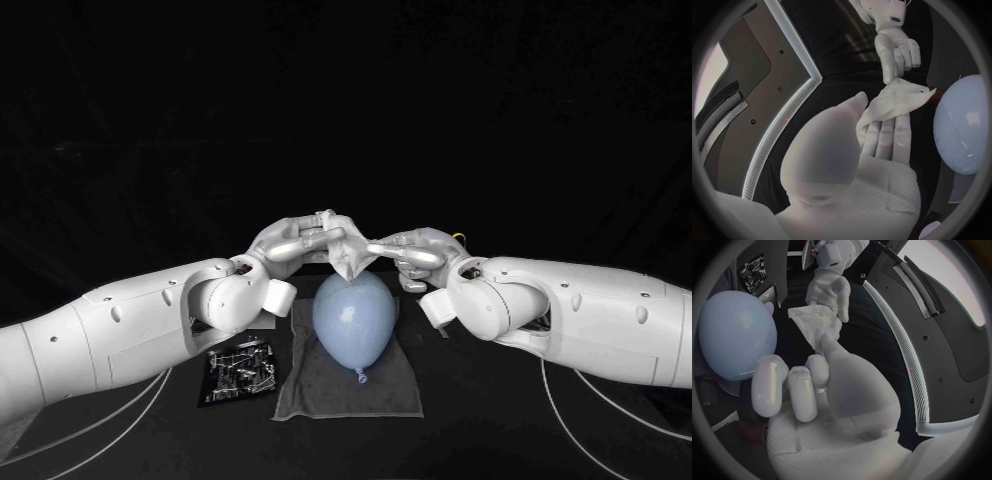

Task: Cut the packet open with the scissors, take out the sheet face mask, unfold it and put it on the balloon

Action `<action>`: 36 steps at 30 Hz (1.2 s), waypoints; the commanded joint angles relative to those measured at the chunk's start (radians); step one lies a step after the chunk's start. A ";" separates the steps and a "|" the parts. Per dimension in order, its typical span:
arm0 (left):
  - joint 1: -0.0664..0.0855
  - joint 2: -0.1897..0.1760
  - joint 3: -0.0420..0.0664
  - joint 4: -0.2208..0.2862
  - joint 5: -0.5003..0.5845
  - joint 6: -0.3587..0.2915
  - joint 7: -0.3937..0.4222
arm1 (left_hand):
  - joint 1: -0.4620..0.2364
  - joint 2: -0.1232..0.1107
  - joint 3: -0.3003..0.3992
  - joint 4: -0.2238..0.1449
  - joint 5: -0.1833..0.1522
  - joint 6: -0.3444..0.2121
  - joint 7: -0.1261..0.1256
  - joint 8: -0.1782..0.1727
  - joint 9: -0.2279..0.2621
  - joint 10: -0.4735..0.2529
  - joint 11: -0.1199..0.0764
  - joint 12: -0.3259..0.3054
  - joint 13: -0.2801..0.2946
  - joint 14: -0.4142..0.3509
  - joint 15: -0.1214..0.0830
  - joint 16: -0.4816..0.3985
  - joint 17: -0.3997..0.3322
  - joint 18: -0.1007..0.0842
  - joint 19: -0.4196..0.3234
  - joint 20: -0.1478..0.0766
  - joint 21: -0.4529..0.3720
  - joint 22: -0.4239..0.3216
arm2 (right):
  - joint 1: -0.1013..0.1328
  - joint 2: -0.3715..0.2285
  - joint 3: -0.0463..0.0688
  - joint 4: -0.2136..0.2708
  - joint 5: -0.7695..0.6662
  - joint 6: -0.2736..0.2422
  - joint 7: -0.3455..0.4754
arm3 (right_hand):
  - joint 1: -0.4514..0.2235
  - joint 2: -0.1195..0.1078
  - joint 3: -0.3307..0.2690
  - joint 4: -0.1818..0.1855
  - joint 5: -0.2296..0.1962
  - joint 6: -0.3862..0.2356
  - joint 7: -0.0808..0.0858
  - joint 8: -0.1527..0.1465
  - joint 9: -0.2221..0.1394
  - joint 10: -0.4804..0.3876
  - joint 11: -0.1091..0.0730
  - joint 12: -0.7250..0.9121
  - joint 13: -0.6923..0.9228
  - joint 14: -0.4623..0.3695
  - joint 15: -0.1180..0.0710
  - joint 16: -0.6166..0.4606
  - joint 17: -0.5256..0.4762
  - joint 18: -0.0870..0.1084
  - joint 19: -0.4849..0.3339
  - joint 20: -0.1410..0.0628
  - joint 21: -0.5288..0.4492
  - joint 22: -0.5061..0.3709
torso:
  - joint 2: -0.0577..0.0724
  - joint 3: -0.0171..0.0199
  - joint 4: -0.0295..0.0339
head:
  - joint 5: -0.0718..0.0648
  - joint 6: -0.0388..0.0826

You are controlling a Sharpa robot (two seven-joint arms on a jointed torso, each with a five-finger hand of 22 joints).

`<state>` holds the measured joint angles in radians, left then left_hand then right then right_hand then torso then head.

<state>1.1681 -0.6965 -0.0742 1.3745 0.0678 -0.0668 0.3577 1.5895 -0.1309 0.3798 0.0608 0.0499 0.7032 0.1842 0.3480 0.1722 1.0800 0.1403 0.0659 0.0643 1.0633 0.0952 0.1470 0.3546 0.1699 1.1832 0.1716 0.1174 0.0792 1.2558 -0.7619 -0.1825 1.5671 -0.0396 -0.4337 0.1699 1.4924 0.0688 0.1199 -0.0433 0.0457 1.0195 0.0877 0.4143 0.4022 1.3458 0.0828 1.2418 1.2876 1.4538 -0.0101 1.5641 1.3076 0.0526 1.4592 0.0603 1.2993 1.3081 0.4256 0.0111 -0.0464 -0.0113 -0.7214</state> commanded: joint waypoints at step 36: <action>0.000 -0.004 0.001 -0.010 -0.003 -0.062 0.006 | -0.044 0.007 0.208 -0.219 -0.002 0.023 0.005 -0.019 -0.022 0.026 -0.007 -0.004 -0.003 0.107 -0.035 -0.018 0.005 -0.088 -0.045 -0.158 0.215 0.148 | 0.020 -0.049 0.017 0.045 -0.107 -0.077 0.031 | -0.255 -0.049 0.405 -0.158 0.003 -0.013 -0.009 0.063 0.036 0.102 -0.082 0.053 0.067 0.117 -0.049 0.007 0.263 0.000 0.033 -0.013 0.022 0.192 | 0.000 -0.0004 -0.0001 | 0.005 -0.004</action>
<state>1.1674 -0.7012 -0.0742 1.3647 0.0529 -0.1435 0.3561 1.5498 -0.1266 0.5913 -0.1573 0.0497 0.7239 0.1890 0.3325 0.1515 1.1067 0.1410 0.0659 0.0627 1.1618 0.0608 0.1314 0.3581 0.0750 1.1434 0.0208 0.3273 0.2263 1.2746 -0.8104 -0.1662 1.6107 -0.1273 -0.5038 0.1836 1.2452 0.0147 0.4629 -0.1461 0.0476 1.0094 0.0833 0.4719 0.4370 1.4201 0.0278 1.2960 1.3090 1.4634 -0.0575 1.5653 1.3075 0.0528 1.4624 0.0502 1.3147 1.3081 0.4261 0.0105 -0.0460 -0.0066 -0.7245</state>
